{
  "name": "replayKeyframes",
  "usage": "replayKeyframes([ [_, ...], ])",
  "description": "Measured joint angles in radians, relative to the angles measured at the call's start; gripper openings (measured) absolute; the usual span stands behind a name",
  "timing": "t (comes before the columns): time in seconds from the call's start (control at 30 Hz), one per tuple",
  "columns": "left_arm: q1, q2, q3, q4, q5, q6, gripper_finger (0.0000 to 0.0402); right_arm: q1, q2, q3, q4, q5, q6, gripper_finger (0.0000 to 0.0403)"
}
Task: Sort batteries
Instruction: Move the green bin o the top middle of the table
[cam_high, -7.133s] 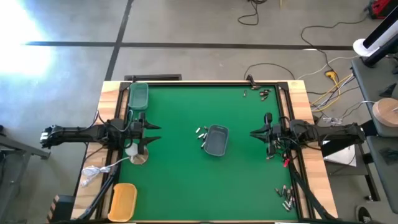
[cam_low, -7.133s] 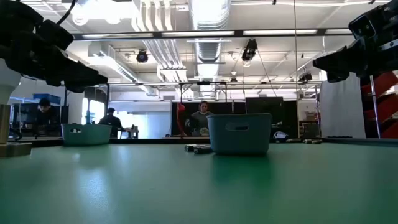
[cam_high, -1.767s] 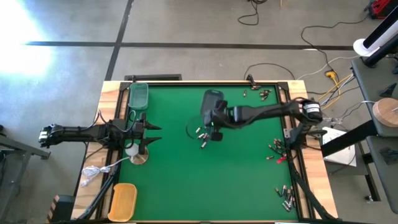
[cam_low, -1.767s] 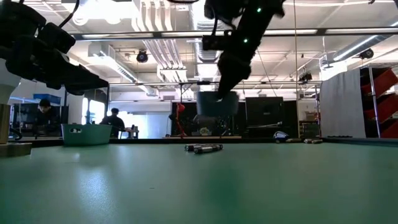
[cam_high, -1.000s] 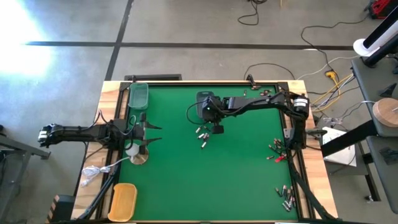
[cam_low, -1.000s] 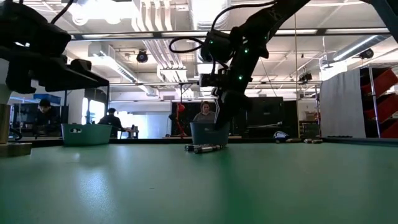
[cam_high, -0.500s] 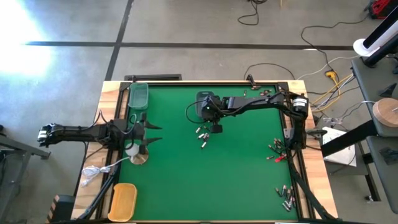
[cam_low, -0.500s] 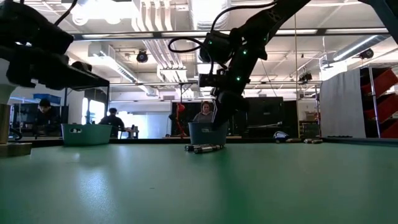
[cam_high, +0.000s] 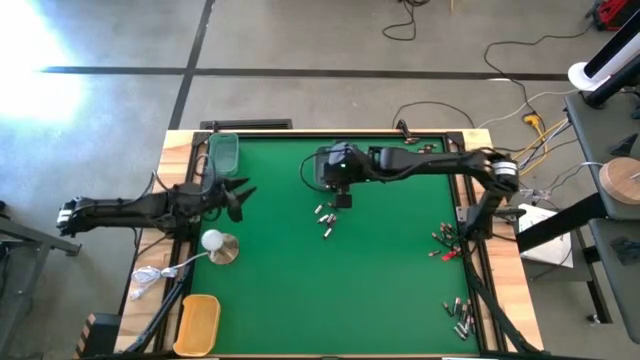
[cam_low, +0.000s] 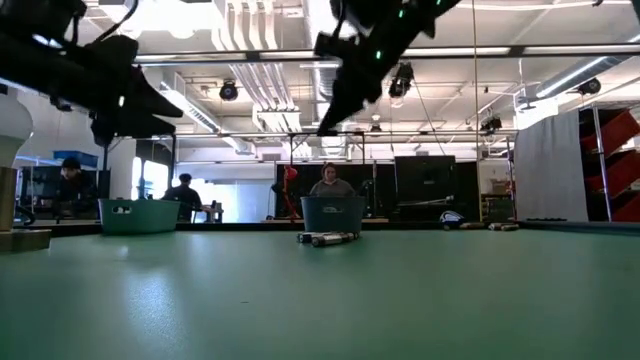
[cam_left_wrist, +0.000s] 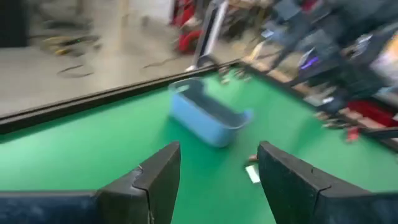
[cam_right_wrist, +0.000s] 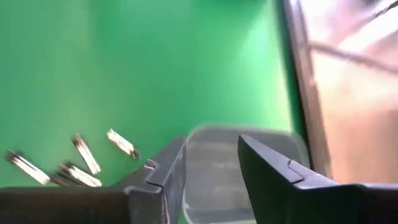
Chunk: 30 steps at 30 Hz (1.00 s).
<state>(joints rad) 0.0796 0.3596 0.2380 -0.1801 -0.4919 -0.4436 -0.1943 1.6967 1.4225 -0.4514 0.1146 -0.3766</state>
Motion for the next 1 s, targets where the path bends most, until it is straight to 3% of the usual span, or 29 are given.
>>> replayKeyframes([
  [0.23,0.071,0.202,0.269,-0.398,-0.068,-0.07,0.0191,0.104,-0.106,-0.01,-0.008,0.0,0.072,0.0147],
  [0.47,0.243,0.456,0.437,-0.73,-0.092,-0.107,0.0191,0.259,-0.137,-0.053,-0.014,0.0,0.194,0.0126],
  [0.53,0.31,0.527,0.464,-0.771,-0.084,-0.082,0.0191,0.311,-0.131,-0.058,-0.014,0.014,0.195,0.012],
  [0.7,0.468,0.68,0.5,-0.755,0.06,0.05,0.0191,0.432,-0.113,-0.058,-0.01,0.098,0.219,0.0117],
  [1.0,0.615,0.867,0.502,-0.715,0.064,0.191,0.0191,0.574,-0.115,-0.059,-0.022,0.132,0.329,0.0128],
])
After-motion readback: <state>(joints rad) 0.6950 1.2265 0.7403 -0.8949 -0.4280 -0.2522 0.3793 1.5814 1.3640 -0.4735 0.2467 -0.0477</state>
